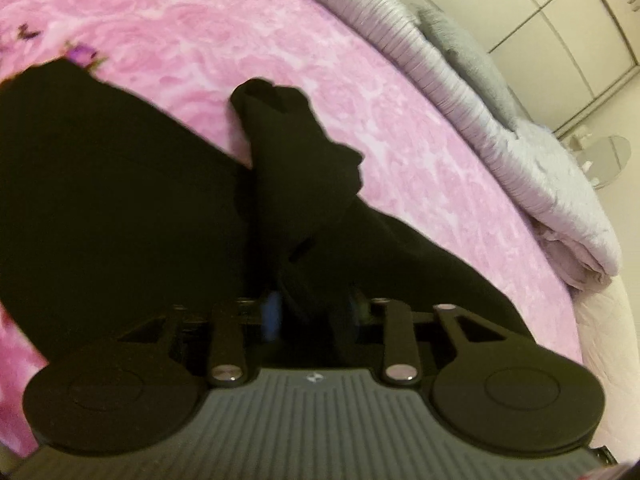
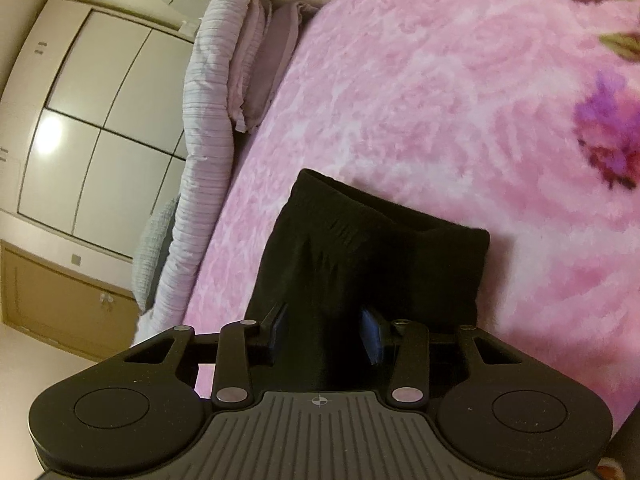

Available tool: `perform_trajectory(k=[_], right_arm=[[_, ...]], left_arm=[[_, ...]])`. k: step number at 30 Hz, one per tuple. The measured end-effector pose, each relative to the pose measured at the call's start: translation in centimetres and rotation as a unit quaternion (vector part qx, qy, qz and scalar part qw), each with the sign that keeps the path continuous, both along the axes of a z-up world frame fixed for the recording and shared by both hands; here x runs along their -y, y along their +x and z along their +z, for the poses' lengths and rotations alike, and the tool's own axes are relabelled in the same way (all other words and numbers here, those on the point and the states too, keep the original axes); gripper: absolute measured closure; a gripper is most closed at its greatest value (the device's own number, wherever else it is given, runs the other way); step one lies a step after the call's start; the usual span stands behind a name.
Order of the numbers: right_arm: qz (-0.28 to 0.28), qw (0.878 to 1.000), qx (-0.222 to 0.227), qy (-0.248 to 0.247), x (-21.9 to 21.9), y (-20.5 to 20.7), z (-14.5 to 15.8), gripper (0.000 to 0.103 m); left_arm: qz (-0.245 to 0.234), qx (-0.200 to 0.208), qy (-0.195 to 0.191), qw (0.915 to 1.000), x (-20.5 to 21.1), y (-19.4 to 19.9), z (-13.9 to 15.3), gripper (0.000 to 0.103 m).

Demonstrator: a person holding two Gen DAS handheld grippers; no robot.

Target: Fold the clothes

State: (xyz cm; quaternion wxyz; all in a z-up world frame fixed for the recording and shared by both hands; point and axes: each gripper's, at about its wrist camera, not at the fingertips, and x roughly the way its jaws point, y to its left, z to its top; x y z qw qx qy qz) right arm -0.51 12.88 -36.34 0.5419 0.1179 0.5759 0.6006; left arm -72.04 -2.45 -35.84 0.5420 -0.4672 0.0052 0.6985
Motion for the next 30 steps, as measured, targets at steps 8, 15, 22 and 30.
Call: perform_trajectory(k=[8,15,22,30], right_arm=[[0.004,0.999,0.026,0.037,1.4,0.4,2.2,0.098],[-0.013,0.999,0.022,0.025,4.7,2.0,1.8,0.098],[-0.010,0.999,0.025,0.033,5.1,2.0,2.1,0.098],[-0.029,0.999,0.023,0.020,6.4,2.5,0.6,0.100]], left_arm=[[-0.046,-0.072,0.045,0.9953,2.6,1.2,3.2,0.101],[-0.072,-0.093,0.027,0.9927,5.5,2.1,2.5,0.101],[-0.074,-0.119,0.038,0.9893,6.4,3.2,2.1,0.101],[-0.085,-0.137,0.024,0.9866,6.6,3.6,0.8,0.101]])
